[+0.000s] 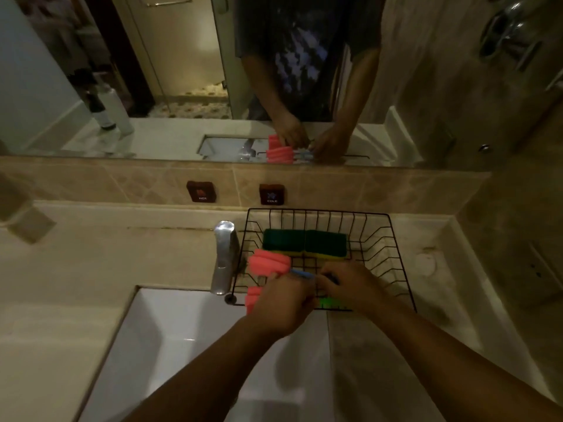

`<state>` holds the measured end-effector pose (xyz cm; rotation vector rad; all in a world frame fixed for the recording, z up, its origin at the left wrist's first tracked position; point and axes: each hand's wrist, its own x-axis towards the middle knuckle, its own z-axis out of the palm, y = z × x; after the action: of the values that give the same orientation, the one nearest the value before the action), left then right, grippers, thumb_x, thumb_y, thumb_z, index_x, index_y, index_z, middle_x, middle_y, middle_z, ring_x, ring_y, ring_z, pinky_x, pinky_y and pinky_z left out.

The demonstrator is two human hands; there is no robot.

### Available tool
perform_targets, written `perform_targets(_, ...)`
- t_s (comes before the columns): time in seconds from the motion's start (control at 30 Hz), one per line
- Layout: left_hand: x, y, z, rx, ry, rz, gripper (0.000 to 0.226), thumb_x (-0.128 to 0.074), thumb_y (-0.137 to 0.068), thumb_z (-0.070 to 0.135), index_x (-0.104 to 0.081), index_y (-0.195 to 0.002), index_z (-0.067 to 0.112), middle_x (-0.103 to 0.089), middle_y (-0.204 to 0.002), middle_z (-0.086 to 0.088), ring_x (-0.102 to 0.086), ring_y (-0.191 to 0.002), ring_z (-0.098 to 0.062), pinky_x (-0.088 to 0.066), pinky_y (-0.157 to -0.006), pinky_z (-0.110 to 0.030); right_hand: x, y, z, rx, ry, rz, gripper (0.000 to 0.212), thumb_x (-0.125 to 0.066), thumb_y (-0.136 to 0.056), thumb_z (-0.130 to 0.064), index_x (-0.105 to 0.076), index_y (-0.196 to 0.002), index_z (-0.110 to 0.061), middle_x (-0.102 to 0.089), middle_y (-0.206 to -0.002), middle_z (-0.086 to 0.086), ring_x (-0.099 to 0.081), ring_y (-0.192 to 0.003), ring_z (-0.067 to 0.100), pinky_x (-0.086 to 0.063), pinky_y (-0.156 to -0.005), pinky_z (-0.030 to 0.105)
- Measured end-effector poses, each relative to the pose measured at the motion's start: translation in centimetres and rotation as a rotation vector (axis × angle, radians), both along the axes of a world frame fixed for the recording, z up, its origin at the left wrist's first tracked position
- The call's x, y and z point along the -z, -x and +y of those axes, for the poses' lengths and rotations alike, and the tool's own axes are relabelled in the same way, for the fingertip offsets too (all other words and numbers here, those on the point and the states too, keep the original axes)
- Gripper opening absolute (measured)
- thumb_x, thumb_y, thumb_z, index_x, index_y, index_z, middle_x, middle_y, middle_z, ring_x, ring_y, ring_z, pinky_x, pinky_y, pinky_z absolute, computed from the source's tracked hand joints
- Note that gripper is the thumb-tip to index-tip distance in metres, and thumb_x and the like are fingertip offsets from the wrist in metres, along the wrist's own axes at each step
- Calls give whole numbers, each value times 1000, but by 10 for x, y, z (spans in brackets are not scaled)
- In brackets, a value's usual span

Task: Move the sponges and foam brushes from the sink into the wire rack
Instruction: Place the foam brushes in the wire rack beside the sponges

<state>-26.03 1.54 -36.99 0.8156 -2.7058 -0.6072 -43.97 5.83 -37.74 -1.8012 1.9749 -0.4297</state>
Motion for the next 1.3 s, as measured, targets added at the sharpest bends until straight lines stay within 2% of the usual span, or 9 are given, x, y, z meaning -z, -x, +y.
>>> perform_targets(0.17,12,16,-18,-22,-28,-26,16,-52,-96,18,-67,-95,11,-69,-96,-6,-63,-84,-17,-50,-79,-31,22,19,-24,-8,-14,-55,21,-53,-97,-34,-60,-80,-22,-61,-69,-2,-56,-60,14,-36,-51,25)
perform_targets(0.27,16,24,-30,-4,-50,-66,16,-50,-96,17,-65,-95,11,-69,-97,-7,-63,-84,-19,-49,-75,-29,32,25,-35,-22,-18,-86,19,-53,-97,-31,-63,-83,-22,-61,-70,-5,-56,-61,9,-35,-53,21)
perform_targets(0.33,20,26,-38,15,-46,-114,17,-50,-96,19,-64,-90,11,-68,-96,-7,-63,-84,-20,-44,-72,-27,41,29,-42,-11,-30,-96,18,-55,-96,-30,-65,-84,-21,-62,-71,-5,-58,-63,10,-40,-54,25)
perform_targets(0.43,29,27,-49,48,-49,-167,15,-51,-95,21,-64,-88,15,-69,-93,-5,-64,-84,-20,-51,-76,-34,56,35,-49,-13,-78,-108,20,-57,-95,-32,-66,-82,-20,-65,-73,-1,-60,-65,14,-49,-60,35)
perform_targets(0.67,33,34,-56,85,-28,-228,19,-48,-98,22,-63,-107,14,-68,-100,-7,-65,-90,-20,-51,-81,-33,65,36,-60,-49,-141,-95,24,-55,-96,-33,-60,-77,-20,-61,-72,2,-55,-64,12,-36,-54,27)
perform_targets(0.83,44,38,-55,66,-37,-261,20,-49,-98,22,-64,-105,13,-69,-99,-8,-65,-92,-21,-51,-88,-37,68,39,-60,-58,-162,-75,28,-55,-96,-32,-51,-69,-34,-55,-71,-9,-54,-66,10,-39,-57,27)
perform_targets(1.0,59,39,-49,12,-81,-262,18,-54,-96,22,-64,-110,15,-70,-102,-5,-66,-94,-19,-53,-89,-36,72,39,-61,-78,-157,-14,15,-53,-96,-32,-59,-82,-28,-63,-82,-1,-60,-74,16,-53,-68,39)
perform_targets(1.1,61,41,-53,6,-111,-250,21,-55,-95,20,-61,-115,18,-70,-102,-5,-67,-93,-19,-56,-86,-37,74,41,-63,-116,-169,51,15,-50,-97,-35,-59,-89,-27,-65,-88,2,-60,-77,19,-53,-68,39)
perform_targets(1.3,63,45,-58,19,-158,-305,16,-56,-95,20,-65,-107,13,-71,-97,-8,-68,-89,-21,-56,-85,-35,79,40,-68,-151,-212,164,17,-47,-97,-38,-59,-99,-26,-67,-99,5,-62,-89,25,-51,-75,38)
